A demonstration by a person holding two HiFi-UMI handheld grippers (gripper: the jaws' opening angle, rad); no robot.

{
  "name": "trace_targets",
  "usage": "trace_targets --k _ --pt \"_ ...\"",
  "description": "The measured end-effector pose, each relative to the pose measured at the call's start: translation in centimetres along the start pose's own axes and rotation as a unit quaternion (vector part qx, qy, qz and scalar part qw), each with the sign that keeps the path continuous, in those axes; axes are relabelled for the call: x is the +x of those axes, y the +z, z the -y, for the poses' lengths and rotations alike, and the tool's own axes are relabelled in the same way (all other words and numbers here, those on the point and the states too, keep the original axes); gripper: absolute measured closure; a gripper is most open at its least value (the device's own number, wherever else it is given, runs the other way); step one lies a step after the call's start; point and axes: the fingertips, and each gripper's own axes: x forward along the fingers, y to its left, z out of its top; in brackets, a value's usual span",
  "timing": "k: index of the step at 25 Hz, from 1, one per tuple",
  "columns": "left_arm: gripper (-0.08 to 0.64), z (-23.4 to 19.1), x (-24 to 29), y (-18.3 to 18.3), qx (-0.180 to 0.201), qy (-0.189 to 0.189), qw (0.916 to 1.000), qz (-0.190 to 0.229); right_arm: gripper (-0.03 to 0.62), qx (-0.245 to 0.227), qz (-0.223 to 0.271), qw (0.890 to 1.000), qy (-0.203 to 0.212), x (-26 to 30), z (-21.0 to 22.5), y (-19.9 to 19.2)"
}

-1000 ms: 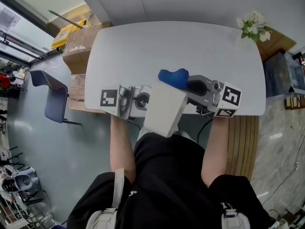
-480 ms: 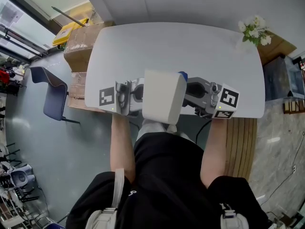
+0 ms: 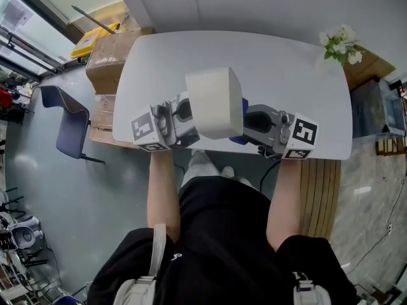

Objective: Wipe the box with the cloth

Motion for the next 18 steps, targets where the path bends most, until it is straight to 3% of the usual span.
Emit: trace_targets --k 13,18 --pt "0.508 -3.6 -1.3 -0.3 0.007 0.109 0.9941 -0.001 0.537 0.003 0.002 1.0 0.019 0.0 -0.3 0.0" --pt "0.508 -4.4 -1.8 -0.9 0.005 0.131 0.9913 -0.003 0.537 0.008 0.001 1.0 0.028 0.0 -0.5 -0.2"
